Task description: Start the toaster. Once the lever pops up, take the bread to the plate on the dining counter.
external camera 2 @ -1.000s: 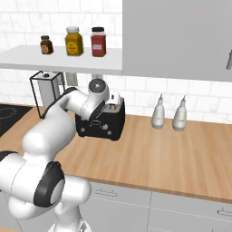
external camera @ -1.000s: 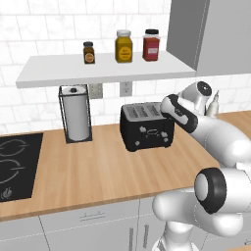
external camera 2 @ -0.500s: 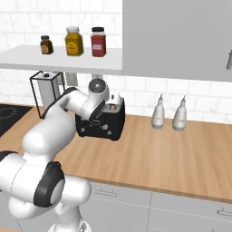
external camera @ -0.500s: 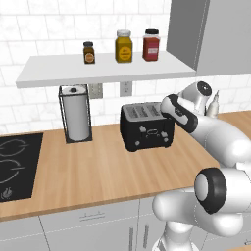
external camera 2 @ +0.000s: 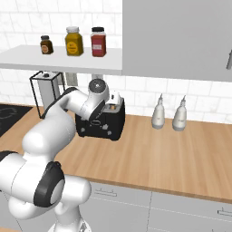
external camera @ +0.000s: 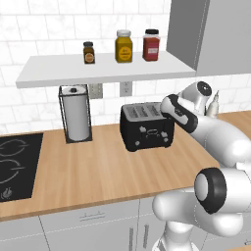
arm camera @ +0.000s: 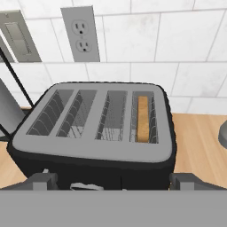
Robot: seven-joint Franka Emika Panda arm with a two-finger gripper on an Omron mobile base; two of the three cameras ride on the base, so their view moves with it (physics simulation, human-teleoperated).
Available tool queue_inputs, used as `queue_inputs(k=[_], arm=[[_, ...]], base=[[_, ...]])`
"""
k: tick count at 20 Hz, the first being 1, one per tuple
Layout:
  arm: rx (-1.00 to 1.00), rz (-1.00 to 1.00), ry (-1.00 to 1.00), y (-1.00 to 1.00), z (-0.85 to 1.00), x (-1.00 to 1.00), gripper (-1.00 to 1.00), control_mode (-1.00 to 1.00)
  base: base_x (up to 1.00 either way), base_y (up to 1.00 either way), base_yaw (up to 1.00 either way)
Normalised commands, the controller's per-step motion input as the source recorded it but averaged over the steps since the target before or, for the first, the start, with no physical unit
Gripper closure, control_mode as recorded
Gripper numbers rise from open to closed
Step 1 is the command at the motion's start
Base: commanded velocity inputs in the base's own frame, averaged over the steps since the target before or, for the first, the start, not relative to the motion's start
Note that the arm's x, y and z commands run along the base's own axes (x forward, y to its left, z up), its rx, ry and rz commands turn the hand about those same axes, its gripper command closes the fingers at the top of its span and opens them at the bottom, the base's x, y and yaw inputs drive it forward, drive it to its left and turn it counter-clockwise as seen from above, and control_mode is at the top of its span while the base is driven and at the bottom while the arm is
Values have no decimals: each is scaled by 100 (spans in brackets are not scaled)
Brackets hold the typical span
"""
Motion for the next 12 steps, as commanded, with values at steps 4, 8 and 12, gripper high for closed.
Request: queue_inputs(k=[4, 8, 12], arm=[[0, 0, 0, 0, 0, 0, -100, -100], [0, 0, 0, 0, 0, 0, -100, -100], [0, 0, 0, 0, 0, 0, -100, -100]], base=[[0, 0, 0], [0, 0, 0], [0, 0, 0]])
